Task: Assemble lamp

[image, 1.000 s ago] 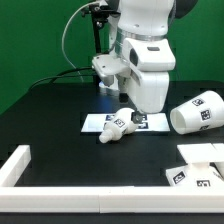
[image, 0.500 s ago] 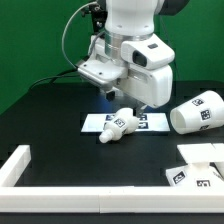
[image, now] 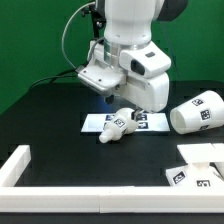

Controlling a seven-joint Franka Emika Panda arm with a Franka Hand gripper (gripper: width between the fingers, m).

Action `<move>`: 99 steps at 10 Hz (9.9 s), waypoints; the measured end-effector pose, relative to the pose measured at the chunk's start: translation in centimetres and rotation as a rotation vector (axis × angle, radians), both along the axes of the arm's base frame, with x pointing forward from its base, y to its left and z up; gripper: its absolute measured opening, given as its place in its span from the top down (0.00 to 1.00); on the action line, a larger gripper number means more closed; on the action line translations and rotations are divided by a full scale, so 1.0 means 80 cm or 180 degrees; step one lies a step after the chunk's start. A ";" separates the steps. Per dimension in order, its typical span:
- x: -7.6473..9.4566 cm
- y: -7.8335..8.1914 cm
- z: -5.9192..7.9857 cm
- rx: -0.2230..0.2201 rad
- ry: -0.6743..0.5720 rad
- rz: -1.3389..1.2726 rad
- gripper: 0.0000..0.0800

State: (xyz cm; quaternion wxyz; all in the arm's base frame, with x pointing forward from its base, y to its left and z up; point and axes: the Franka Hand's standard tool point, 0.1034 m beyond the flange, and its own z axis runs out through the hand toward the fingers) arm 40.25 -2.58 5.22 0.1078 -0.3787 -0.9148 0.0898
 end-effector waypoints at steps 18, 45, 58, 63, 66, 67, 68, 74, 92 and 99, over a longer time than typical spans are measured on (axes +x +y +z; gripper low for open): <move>-0.034 0.006 -0.047 -0.0014 0.0278 -0.0119 0.28; 0.031 0.008 -0.027 -0.1902 0.0372 -0.8052 0.28; 0.053 0.013 -0.048 -0.1684 0.0113 -0.8053 0.28; 0.053 0.013 -0.048 -0.1685 0.0114 -0.8051 0.13; 0.053 0.013 -0.048 -0.1686 0.0115 -0.8051 0.13; 0.049 0.015 -0.046 -0.1768 0.0168 -0.8031 0.13; 0.041 0.023 -0.034 -0.2026 0.0357 -0.7958 0.13; 0.031 0.046 -0.023 -0.3023 0.0908 -0.7455 0.13; -0.001 0.028 -0.054 -0.4201 0.1382 -0.6376 0.13; -0.003 0.030 -0.056 -0.4291 0.1397 -0.6327 0.29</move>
Offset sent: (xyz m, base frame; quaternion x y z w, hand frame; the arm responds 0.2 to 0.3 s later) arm 0.0000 0.0000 0.0000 0.0000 0.0000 0.0000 1.0000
